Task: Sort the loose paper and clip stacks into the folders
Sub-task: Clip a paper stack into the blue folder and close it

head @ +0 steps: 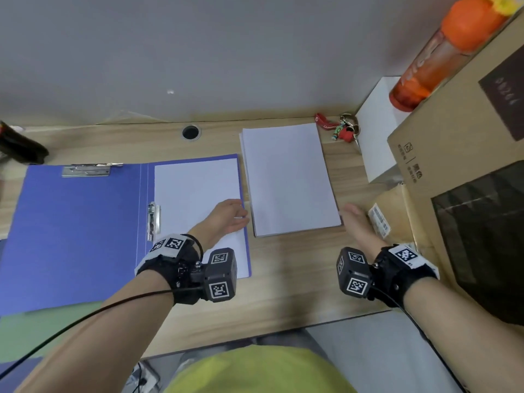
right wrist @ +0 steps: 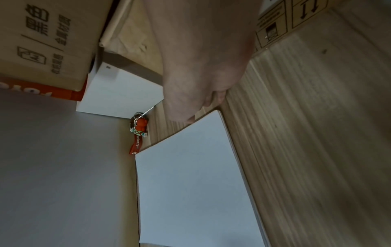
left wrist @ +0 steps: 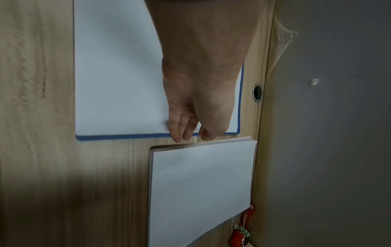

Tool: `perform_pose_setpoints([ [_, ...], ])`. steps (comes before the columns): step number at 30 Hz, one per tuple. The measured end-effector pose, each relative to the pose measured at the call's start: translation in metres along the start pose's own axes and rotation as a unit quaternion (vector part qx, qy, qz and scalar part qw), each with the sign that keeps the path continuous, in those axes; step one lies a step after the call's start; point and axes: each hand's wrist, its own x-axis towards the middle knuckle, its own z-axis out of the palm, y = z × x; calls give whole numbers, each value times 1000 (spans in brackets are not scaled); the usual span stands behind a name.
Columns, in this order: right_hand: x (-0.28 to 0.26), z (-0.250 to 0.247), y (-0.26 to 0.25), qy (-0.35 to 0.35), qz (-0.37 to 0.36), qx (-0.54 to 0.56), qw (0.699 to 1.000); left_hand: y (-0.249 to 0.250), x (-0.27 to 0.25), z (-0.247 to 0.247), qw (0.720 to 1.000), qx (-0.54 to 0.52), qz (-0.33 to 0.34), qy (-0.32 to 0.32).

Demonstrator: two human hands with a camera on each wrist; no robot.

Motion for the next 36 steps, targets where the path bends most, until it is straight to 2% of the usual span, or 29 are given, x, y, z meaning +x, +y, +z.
perform_pose_setpoints([
  [8, 9, 1, 5, -62, -7, 2, 998, 6, -3, 23, 999, -36, -2, 14],
  [24, 5, 6, 6, -74, -6, 50, 996, 16, -17, 29, 1000, 9, -1, -27],
  [30, 9, 5, 10, -78, -10, 53, 995, 17, -18, 36, 1000, 12, 16, -1],
  [33, 11, 4, 13, -85, -14, 56, 995, 21, -17, 42, 999, 16, 26, 31],
  [36, 11, 1, 15, -106, -15, 56, 993, 24, -11, 49, 999, -14, 31, 38],
])
